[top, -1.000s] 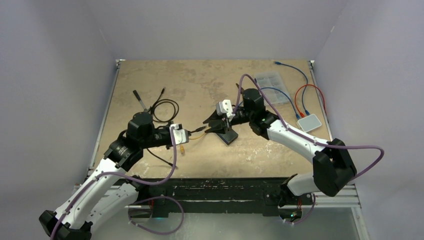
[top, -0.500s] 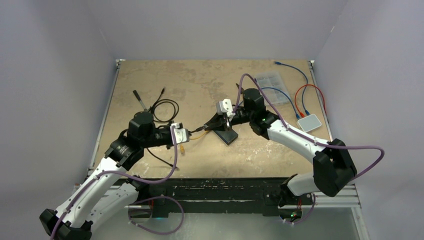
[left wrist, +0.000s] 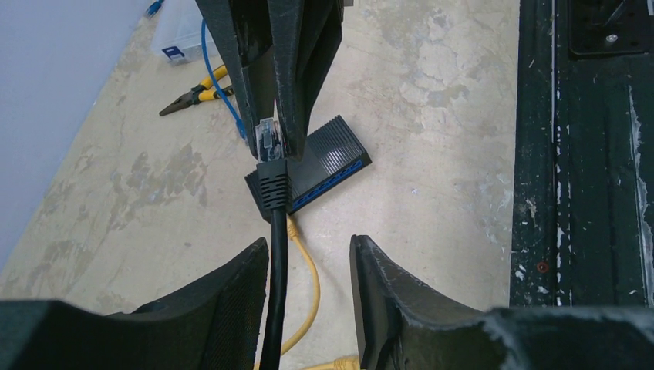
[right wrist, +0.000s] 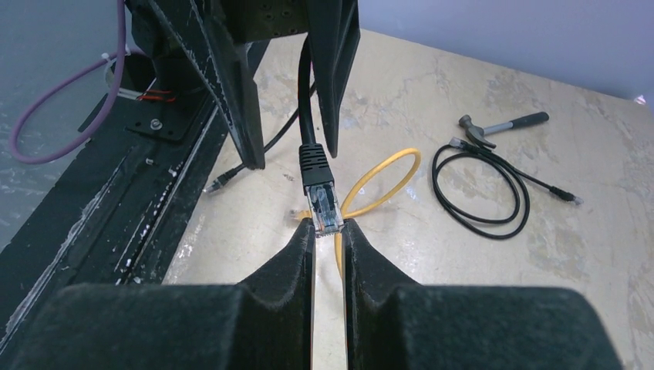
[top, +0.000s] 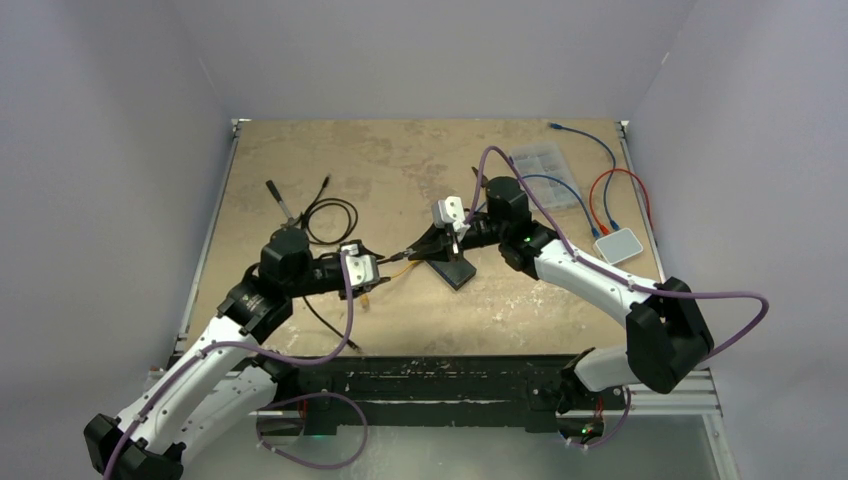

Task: Insert the plug into the switch port
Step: Pick up the connector from the center of the board.

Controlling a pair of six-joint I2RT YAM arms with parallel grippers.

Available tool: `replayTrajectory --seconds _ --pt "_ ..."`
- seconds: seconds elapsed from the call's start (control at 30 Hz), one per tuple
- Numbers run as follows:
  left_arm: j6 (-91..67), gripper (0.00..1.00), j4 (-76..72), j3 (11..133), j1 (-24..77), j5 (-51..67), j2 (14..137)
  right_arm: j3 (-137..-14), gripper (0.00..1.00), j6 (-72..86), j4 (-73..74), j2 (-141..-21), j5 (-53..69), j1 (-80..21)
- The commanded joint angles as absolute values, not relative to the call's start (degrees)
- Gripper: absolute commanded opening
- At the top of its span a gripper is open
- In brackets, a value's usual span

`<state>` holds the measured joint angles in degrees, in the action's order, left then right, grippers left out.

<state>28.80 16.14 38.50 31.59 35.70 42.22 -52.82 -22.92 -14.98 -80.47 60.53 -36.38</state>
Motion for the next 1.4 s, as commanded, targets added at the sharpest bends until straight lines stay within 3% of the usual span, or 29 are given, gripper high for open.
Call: replayTrajectory --seconds 0.0,0.27,0.4,0.63,0.87,0.97,1.23,1.37 --pt "23.2 0.43 6.8 36.9 31.8 38.0 43.0 -53.9 0.00 -20.7 -18.4 -79.8 59.4 -36.7" --pt "15.9 0.44 -3.3 35.2 31.8 37.9 44.8 -53.6 0.00 -20.7 -18.6 -79.9 59.3 -36.7" --pt "14.4 0.39 -5.3 34.7 31.8 37.4 45.2 -53.5 0.00 -20.7 -18.8 -80.0 59.3 -36.6" --pt "13.8 0.25 -5.7 34.8 31.8 37.7 46.2 -53.1 0.00 -20.2 -19.3 -79.9 59.4 -36.7" --pt "13.4 0.01 -5.4 34.9 31.8 38.4 46.9 -52.6 0.00 -19.8 -19.4 -79.1 58.6 -36.7" --pt "13.3 0.00 -4.4 35.3 31.8 37.8 47.2 -52.2 0.00 -19.0 -19.6 -78.6 58.2 -36.7" --pt "8.8 0.00 2.4 38.1 31.8 26.9 48.6 -48.2 0.65 -6.4 -22.0 -75.0 38.9 -36.3" --pt "4.4 0.00 7.7 40.1 31.8 20.9 51.8 -49.5 0.91 -1.7 -14.7 -76.8 26.3 -36.2"
